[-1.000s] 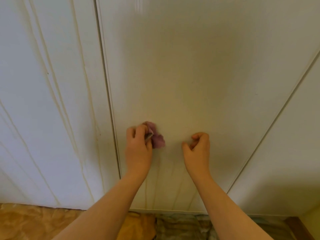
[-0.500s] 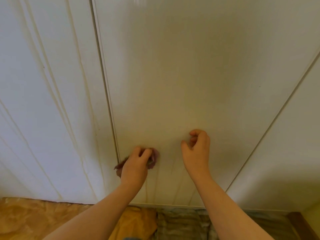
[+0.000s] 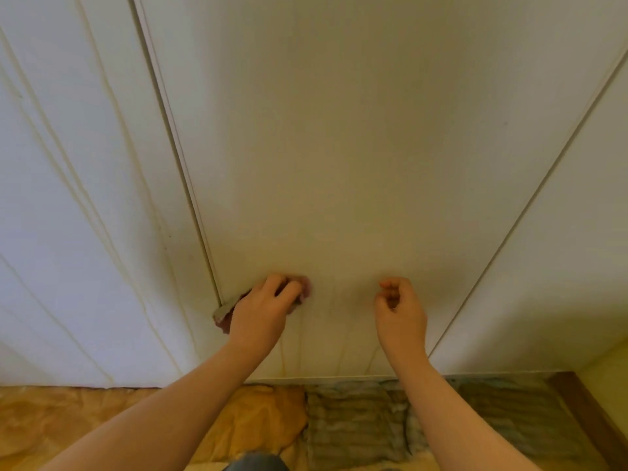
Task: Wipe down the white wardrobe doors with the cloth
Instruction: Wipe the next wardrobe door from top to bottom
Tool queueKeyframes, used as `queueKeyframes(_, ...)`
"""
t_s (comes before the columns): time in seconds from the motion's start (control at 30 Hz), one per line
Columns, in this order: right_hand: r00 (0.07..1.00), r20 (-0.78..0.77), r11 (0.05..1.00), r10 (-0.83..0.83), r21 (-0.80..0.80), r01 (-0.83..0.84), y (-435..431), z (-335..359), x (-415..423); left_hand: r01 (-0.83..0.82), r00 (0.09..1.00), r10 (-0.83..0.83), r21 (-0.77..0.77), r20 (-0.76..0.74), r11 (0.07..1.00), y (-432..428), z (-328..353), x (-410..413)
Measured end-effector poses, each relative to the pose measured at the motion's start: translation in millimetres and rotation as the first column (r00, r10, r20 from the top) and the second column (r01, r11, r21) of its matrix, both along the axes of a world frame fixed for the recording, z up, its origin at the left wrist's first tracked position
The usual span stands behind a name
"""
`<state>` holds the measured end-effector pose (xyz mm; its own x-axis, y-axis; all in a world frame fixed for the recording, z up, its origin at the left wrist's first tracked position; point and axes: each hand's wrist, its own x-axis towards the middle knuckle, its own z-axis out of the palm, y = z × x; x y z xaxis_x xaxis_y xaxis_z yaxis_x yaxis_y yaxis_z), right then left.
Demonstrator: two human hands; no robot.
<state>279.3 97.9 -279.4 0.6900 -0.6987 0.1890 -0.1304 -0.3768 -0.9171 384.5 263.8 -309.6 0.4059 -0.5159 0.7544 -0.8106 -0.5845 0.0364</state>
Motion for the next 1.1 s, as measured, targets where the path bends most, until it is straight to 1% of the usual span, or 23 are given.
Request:
queueKeyframes(0.07, 1.000, -0.015, 0.999, -0.023, 0.037, 0.023, 0.5, -8.5, -4.4, 0.004, 0.992, 0.010, -0.111, 0.127, 0.994, -10.6, 14.2, -0.9)
queueKeyframes(0.1, 0.999, -0.027, 0.998, -0.033, 0.051, 0.035, 1.3, -13.0, -5.2, 0.023, 0.981, 0.001, -0.119, 0.196, 0.993, -14.0, 11.8, 2.1)
queueKeyframes(0.13, 0.998, -0.037, 0.997, -0.047, 0.063, 0.050, 2.6, -17.1, -5.5, 0.058, 0.966, -0.042, -0.057, 0.254, 0.997, -13.9, 1.7, 6.0)
queueKeyframes(0.17, 0.997, -0.043, 0.995, -0.059, 0.078, 0.062, 4.0, -20.6, -6.9, 0.090, 0.949, -0.106, 0.069, 0.298, 0.994, -10.9, -13.6, 8.5)
queueKeyframes(0.2, 0.997, -0.049, 0.993, -0.065, 0.092, 0.069, 5.1, -24.4, -7.9, 0.110, 0.940, -0.173, 0.219, 0.295, 0.970, -5.3, -32.0, 11.0)
queueKeyframes(0.23, 0.996, -0.054, 0.992, -0.067, 0.103, 0.072, 5.7, -28.3, -10.4, 0.111, 0.948, -0.201, 0.335, 0.246, 0.936, 1.4, -48.0, 12.8)
queueKeyframes(0.27, 0.996, -0.057, 0.991, -0.068, 0.109, 0.073, 5.0, -30.8, -12.3, 0.099, 0.958, -0.194, 0.391, 0.211, 0.915, 5.9, -58.0, 15.9)
queueKeyframes(0.3, 0.996, -0.061, 0.991, -0.070, 0.112, 0.077, 4.3, -34.1, -14.2, 0.097, 0.961, -0.186, 0.380, 0.206, 0.920, 8.1, -62.0, 17.2)
queueKeyframes(0.33, 0.995, -0.067, 0.990, -0.075, 0.112, 0.082, 2.9, -36.2, -14.8, 0.102, 0.958, -0.182, 0.330, 0.221, 0.939, 6.5, -56.5, 17.5)
queueKeyframes(0.4, 0.992, -0.087, 0.987, -0.094, 0.125, 0.104, 4.4, -41.3, -20.8, 0.123, 0.942, -0.163, 0.151, 0.292, 0.981, -1.6, -33.6, 12.2)
queueKeyframes(0.47, 0.989, -0.096, 0.985, -0.111, 0.120, 0.122, 6.4, -41.9, -24.2, 0.137, 0.938, -0.136, 0.017, 0.318, 0.990, -10.0, -12.7, 10.2)
queueKeyframes(0.5, 0.989, -0.097, 0.984, -0.116, 0.121, 0.127, 6.7, -41.3, -24.6, 0.140, 0.933, -0.137, 0.016, 0.333, 0.990, -11.2, -13.1, 10.4)
queueKeyframes(0.57, 0.988, -0.097, 0.984, -0.117, 0.120, 0.128, 7.8, -38.4, -24.8, 0.149, 0.916, -0.199, 0.164, 0.349, 0.975, -4.2, -37.8, 14.5)
queueKeyframes(0.63, 0.989, -0.105, 0.985, -0.106, 0.126, 0.118, 8.6, -38.5, -24.8, 0.148, 0.922, -0.263, 0.370, 0.284, 0.917, 7.3, -73.4, 17.8)
queueKeyframes(0.67, 0.989, -0.117, 0.986, -0.096, 0.124, 0.110, 8.6, -40.6, -25.4, 0.140, 0.944, -0.248, 0.416, 0.218, 0.899, 10.5, -84.8, 18.4)
queueKeyframes(0.7, 0.987, -0.134, 0.987, -0.088, 0.123, 0.105, 9.0, -43.6, -26.3, 0.132, 0.961, -0.216, 0.402, 0.171, 0.906, 11.8, -88.7, 18.0)
queueKeyframes(0.77, 0.980, -0.180, 0.987, -0.088, 0.119, 0.111, 8.8, -54.2, -27.2, 0.145, 0.975, -0.187, 0.302, 0.117, 0.942, 9.3, -83.5, 16.7)
queueKeyframes(0.83, 0.966, -0.240, 0.983, -0.099, 0.125, 0.132, 11.8, -65.0, -29.1, 0.148, 0.972, -0.184, 0.225, 0.145, 0.963, 10.5, -76.8, 14.0)
queueKeyframes(0.87, 0.962, -0.257, 0.981, -0.097, 0.140, 0.136, 13.1, -71.4, -30.3, 0.155, 0.968, -0.193, 0.225, 0.159, 0.962, 12.8, -80.3, 12.4)
queueKeyframes(0.93, 0.956, -0.279, 0.978, -0.090, 0.156, 0.138, 14.6, -80.5, -28.0, 0.182, 0.963, -0.232, 0.301, 0.138, 0.936, 16.0, -96.0, 13.1)
queueKeyframes(1.0, 0.952, -0.300, 0.979, -0.065, 0.166, 0.119, 17.6, -88.9, -25.6, 0.189, 0.973, -0.227, 0.425, 0.039, 0.885, 16.7, -115.3, 10.3)
queueKeyframes(1.03, 0.950, -0.310, 0.980, -0.044, 0.170, 0.101, 18.8, -93.7, -24.5, 0.176, 0.982, -0.188, 0.461, -0.021, 0.870, 15.7, -122.6, 8.3)
queueKeyframes(1.1, 0.941, -0.338, 0.981, -0.024, 0.173, 0.087, 21.5, -102.3, -23.9, 0.155, 0.986, -0.113, 0.439, -0.120, 0.885, 13.0, -122.5, 4.3)
